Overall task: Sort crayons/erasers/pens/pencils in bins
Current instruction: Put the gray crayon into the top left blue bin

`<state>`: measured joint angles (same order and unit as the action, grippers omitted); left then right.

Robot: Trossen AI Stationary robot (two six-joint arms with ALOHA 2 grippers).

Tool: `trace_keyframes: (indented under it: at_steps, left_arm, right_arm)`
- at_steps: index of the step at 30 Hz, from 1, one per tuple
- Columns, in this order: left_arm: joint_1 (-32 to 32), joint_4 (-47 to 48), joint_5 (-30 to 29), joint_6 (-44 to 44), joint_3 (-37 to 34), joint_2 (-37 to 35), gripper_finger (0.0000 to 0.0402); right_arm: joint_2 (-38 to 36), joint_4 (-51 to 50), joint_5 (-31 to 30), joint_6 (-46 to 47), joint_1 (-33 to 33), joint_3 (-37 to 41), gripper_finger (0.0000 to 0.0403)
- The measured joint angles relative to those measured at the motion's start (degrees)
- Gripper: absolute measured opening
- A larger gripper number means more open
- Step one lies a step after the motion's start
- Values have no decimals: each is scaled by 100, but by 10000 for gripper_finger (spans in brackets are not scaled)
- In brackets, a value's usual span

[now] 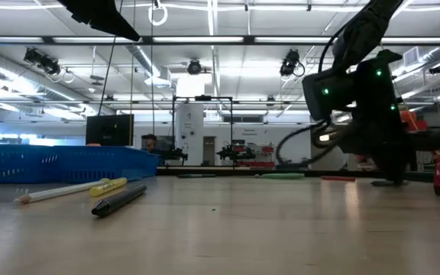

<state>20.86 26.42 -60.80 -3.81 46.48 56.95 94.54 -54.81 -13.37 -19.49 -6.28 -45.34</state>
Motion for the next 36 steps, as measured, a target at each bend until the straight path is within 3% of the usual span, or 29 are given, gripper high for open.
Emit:
trace_keyframes:
  at_steps: [8, 20, 29, 36]
  left_arm:
    - [0, 2, 0, 0, 0, 0, 135]
    - [0, 2, 0, 0, 1, -2, 129]
    - [-2, -8, 0, -2, 2, -2, 139]
    - [-7, -661, 2, -31, 2, -2, 139]
  right_arm:
    - [-297, 730, 861, 280, 2, -9, 58]
    - [-832, 1303, 1365, 1090, 162, -155, 30]
    - [-1851, 2256, 1108, 1399, 742, -546, 29]
    - [-2261, 3908, 613, 788, 915, -581, 29]
